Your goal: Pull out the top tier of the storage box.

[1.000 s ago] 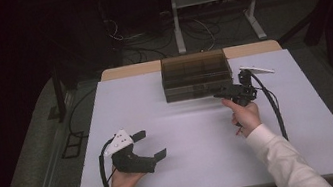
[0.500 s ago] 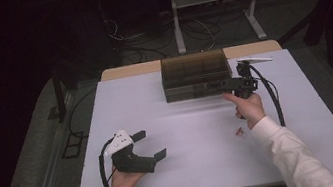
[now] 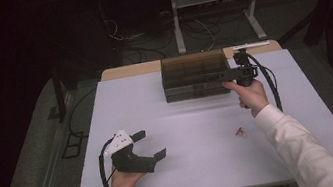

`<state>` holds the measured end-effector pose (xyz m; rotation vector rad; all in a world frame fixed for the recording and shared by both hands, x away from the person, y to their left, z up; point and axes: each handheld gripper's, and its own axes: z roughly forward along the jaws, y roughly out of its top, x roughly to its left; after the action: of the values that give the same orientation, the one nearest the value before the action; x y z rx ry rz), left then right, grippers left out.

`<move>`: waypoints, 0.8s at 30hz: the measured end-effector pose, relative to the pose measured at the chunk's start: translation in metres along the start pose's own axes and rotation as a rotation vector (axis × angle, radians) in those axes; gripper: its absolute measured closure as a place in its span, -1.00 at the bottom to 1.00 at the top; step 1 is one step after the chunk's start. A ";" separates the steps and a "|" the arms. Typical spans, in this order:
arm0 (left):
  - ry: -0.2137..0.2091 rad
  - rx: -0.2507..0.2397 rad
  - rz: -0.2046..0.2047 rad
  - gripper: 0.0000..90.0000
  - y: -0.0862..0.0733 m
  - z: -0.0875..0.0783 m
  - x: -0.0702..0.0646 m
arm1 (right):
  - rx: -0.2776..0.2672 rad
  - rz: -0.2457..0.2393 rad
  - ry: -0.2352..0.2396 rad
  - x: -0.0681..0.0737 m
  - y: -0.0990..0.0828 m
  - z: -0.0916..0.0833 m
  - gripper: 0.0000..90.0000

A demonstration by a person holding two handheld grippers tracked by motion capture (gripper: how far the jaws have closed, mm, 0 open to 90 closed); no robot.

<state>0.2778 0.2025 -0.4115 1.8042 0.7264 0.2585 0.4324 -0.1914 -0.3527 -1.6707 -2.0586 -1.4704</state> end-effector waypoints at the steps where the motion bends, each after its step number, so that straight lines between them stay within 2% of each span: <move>1: 0.000 0.000 0.000 -1.00 0.000 0.000 0.000 | 0.002 -0.006 0.003 0.001 0.002 -0.001 -0.35; 3: 0.000 0.001 0.001 -1.00 0.000 0.000 0.000 | 0.007 -0.015 0.003 0.001 0.003 -0.001 -0.37; 4: 0.000 0.002 0.001 -1.00 0.000 0.000 0.000 | 0.017 -0.041 -0.001 0.003 0.008 -0.002 -0.41; 10: 0.000 0.003 0.002 -1.00 0.000 0.000 0.000 | 0.041 -0.113 -0.002 0.010 0.021 -0.004 -0.49; 13: 0.001 0.004 0.002 -1.00 0.000 0.000 0.000 | 0.044 -0.136 0.002 0.013 0.025 -0.004 -0.49; 16: 0.000 0.002 0.001 -1.00 0.000 0.000 0.000 | 0.056 -0.180 0.015 0.018 0.033 -0.003 -0.50; 18: 0.000 0.002 0.001 -1.00 0.000 0.000 0.000 | 0.059 -0.189 0.015 0.019 0.034 -0.003 -0.50; 24: -0.001 0.001 0.001 -1.00 0.000 0.000 0.000 | 0.100 -0.243 0.012 0.022 0.041 0.003 -0.50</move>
<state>0.2780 0.2027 -0.4115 1.8058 0.7247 0.2574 0.4581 -0.1774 -0.3164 -1.4132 -2.3552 -1.4087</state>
